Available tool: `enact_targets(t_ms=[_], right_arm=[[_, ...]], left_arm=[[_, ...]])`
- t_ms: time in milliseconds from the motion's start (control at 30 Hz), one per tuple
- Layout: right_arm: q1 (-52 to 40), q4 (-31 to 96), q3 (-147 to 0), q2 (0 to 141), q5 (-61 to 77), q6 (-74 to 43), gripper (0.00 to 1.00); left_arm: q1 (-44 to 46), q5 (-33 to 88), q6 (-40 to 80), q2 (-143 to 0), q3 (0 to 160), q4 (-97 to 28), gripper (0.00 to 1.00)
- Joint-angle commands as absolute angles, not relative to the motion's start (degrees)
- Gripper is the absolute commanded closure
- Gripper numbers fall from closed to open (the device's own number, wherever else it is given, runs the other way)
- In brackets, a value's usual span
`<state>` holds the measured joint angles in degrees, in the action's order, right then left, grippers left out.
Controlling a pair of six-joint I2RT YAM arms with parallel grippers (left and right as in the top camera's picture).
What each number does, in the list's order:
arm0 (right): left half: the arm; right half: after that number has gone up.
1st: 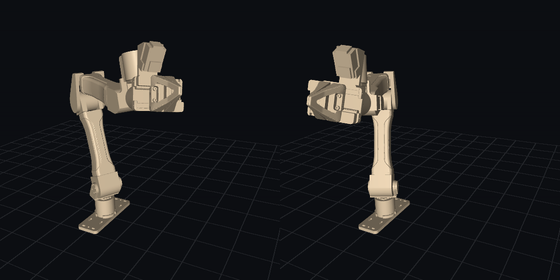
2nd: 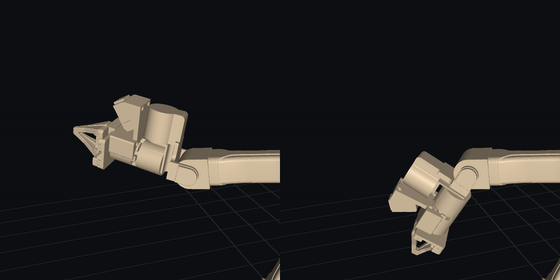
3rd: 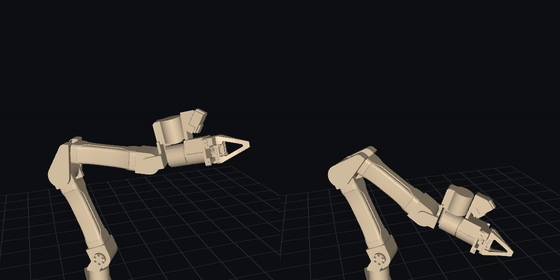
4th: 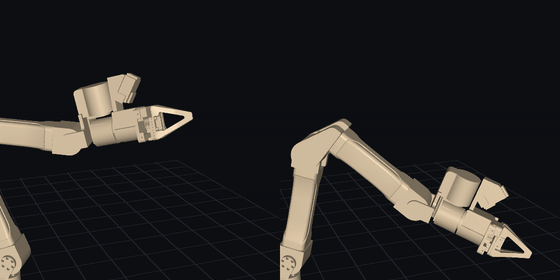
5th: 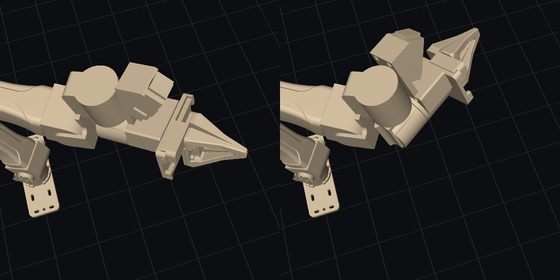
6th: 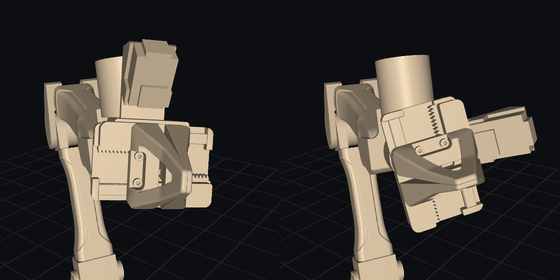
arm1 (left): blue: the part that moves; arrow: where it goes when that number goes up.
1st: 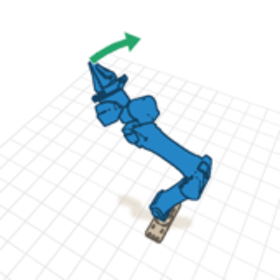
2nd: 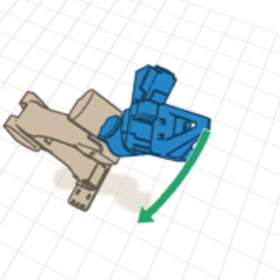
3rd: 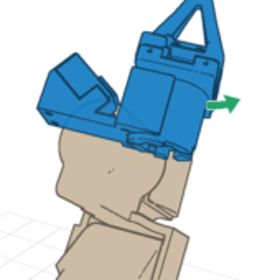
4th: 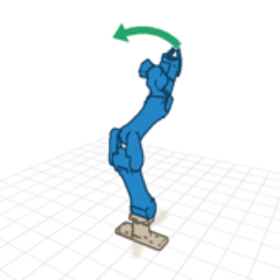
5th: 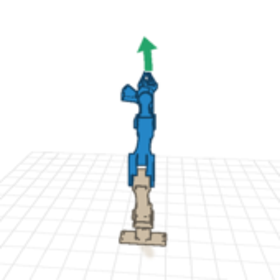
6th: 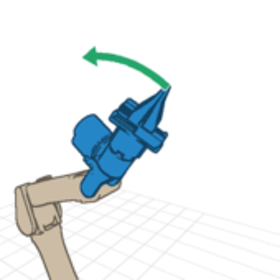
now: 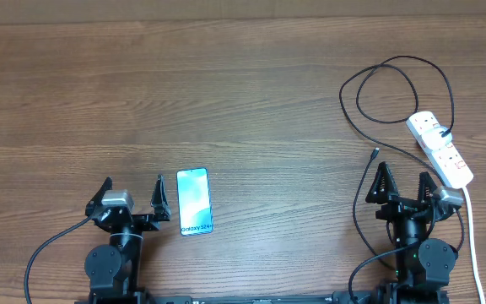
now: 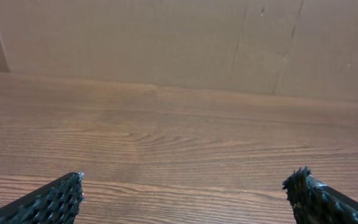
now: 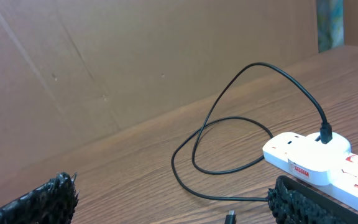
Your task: Plug charger to phone and switch on socket
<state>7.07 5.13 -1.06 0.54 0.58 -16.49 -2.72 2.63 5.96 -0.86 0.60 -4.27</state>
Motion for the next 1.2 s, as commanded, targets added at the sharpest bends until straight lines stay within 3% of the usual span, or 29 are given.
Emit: enact_targets(t_ms=[0,500,633,933,1167], right_arm=[[6.8,4.8,-0.4,0.2,0.1,-16.5,0.00],[6.8,4.8,-0.4,0.2,0.1,-16.5,0.00],[6.8,4.8,-0.4,0.2,0.1,-16.5,0.00],[6.8,4.8,-0.4,0.2,0.1,-16.5,0.00],[6.8,4.8,-0.4,0.2,0.0,-16.5,0.00]], left_arm=[[-2.7,3.0,5.3,-0.3,0.3,-4.3,0.01],[-2.7,2.7,5.3,-0.3,0.3,-3.9,0.01],[-2.6,8.5,5.7,-0.3,0.7,-4.4,0.00],[-2.6,8.7,6.6,-0.4,12.3,-19.8,0.00],[-2.6,13.9,13.1,-2.0,18.7,-23.4,0.00]])
